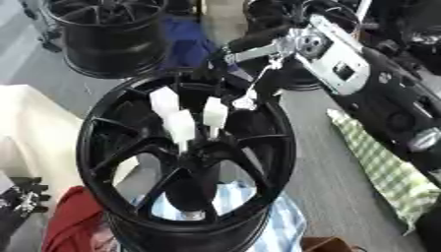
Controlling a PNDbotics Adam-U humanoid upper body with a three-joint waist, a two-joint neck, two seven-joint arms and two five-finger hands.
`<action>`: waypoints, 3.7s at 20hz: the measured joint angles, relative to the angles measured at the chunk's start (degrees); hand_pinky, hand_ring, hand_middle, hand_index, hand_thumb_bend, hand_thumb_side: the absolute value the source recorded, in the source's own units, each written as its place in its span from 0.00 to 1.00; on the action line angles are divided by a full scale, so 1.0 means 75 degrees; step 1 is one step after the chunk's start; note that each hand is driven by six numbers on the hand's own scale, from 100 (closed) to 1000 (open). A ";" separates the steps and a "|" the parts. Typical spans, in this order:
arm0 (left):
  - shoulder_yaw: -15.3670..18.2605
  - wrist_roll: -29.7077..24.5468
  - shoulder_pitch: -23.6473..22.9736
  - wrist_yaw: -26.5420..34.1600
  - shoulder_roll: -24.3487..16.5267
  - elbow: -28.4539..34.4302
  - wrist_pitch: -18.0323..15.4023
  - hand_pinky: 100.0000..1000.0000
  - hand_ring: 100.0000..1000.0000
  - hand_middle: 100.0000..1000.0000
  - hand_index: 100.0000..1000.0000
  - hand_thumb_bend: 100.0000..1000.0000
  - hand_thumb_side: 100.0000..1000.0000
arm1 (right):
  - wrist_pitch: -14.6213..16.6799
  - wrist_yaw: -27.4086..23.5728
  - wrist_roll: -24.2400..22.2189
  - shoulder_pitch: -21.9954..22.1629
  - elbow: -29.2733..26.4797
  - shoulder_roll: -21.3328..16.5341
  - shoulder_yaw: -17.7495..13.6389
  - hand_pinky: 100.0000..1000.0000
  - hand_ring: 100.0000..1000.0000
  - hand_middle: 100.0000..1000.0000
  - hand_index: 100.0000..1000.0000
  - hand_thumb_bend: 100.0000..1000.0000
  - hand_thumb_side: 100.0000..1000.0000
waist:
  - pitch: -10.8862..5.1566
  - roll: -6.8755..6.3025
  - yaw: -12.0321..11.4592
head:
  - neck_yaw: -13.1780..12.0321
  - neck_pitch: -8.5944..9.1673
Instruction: Pull the pin out of the wheel hub.
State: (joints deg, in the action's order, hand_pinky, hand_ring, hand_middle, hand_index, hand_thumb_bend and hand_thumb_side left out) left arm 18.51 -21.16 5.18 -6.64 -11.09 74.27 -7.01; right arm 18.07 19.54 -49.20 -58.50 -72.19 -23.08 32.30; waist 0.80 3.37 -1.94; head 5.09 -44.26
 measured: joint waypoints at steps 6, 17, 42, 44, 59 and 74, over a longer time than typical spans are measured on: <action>-0.0037 -0.0015 0.0027 -0.0018 0.0002 0.0033 0.0007 0.61 0.67 0.66 0.82 0.00 0.48 | 0.0078 0.0217 0.0078 0.0053 0.0087 0.0017 0.0123 0.82 0.92 0.94 0.99 0.00 0.00 | 0.0005 0.0002 -0.0016 | 0.0010 0.0000; -0.0037 -0.0014 0.0040 -0.0024 0.0002 0.0052 0.0005 0.61 0.67 0.66 0.82 0.00 0.48 | 0.0100 0.0487 0.0099 0.0150 0.0551 0.0021 -0.0035 0.82 0.92 0.94 1.00 0.00 0.30 | 0.0034 -0.0003 -0.0004 | 0.0008 0.0000; -0.0037 -0.0017 0.0040 -0.0031 0.0003 0.0052 -0.0008 0.61 0.68 0.66 0.82 0.00 0.48 | 0.0112 0.1439 0.0111 0.0141 0.1426 0.0435 -0.0547 0.77 0.85 0.86 0.99 0.00 0.49 | 0.0034 -0.0011 0.0010 | 0.0048 0.0000; -0.0037 -0.0017 0.0039 -0.0032 0.0003 0.0052 -0.0008 0.61 0.68 0.66 0.82 0.00 0.48 | 0.0085 0.1331 0.0085 0.0133 0.1317 0.0400 -0.0587 0.77 0.85 0.86 0.99 0.02 0.54 | 0.0033 -0.0010 0.0025 | 0.0043 0.0000; -0.0037 -0.0009 0.0038 -0.0052 0.0003 0.0050 -0.0018 0.61 0.68 0.66 0.82 0.00 0.48 | -0.0044 0.1147 -0.0044 0.0073 0.1010 0.0500 -0.0391 0.75 0.84 0.85 0.98 0.06 0.61 | 0.0029 -0.0006 -0.0002 | 0.0075 0.0000; -0.0038 -0.0020 0.0040 -0.0052 0.0003 0.0050 -0.0009 0.61 0.68 0.66 0.82 0.00 0.48 | 0.0044 0.1503 0.0044 0.0273 0.1311 0.0650 -0.0354 0.68 0.76 0.76 0.96 0.05 0.57 | 0.0029 -0.0002 -0.0039 | 0.0083 0.0000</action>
State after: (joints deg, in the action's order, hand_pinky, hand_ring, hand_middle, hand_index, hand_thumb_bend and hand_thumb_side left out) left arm 18.23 -21.31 5.49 -7.03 -11.07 74.64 -7.08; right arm 18.40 30.81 -48.87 -56.46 -62.36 -18.21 29.65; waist 1.02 3.36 -2.23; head 5.72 -44.26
